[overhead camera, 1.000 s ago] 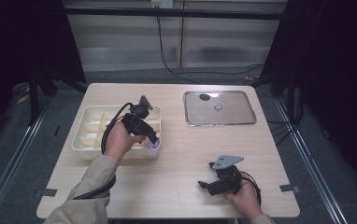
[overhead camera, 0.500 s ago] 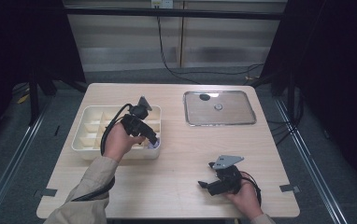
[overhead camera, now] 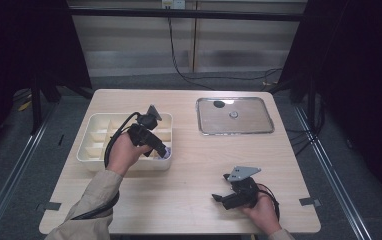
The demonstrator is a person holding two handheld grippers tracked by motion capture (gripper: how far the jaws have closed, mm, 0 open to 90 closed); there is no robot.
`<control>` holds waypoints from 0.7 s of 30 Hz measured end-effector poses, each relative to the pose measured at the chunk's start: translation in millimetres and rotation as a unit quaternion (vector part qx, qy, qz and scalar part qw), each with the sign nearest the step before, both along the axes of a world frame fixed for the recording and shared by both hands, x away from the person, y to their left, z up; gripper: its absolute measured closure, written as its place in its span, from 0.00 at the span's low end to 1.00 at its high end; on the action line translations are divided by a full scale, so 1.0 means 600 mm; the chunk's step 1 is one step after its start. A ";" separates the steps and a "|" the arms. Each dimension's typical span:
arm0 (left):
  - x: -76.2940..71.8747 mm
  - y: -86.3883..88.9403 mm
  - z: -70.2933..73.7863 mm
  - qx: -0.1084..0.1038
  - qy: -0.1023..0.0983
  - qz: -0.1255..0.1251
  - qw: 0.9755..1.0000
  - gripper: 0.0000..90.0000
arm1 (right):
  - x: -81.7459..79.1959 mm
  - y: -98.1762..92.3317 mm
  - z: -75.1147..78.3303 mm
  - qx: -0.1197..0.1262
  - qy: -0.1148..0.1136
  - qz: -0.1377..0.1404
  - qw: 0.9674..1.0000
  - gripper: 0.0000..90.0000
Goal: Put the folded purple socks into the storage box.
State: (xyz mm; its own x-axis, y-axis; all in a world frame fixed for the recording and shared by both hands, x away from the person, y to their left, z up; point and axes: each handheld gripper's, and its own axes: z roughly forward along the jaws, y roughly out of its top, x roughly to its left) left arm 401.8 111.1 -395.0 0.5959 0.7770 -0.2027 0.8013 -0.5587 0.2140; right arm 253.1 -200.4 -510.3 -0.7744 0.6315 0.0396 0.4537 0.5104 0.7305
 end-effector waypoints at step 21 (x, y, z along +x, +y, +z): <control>-0.023 0.017 0.005 -0.002 -0.005 -0.008 1.000 0.20 | 0.000 0.000 0.000 -0.003 -0.003 0.003 1.000 0.18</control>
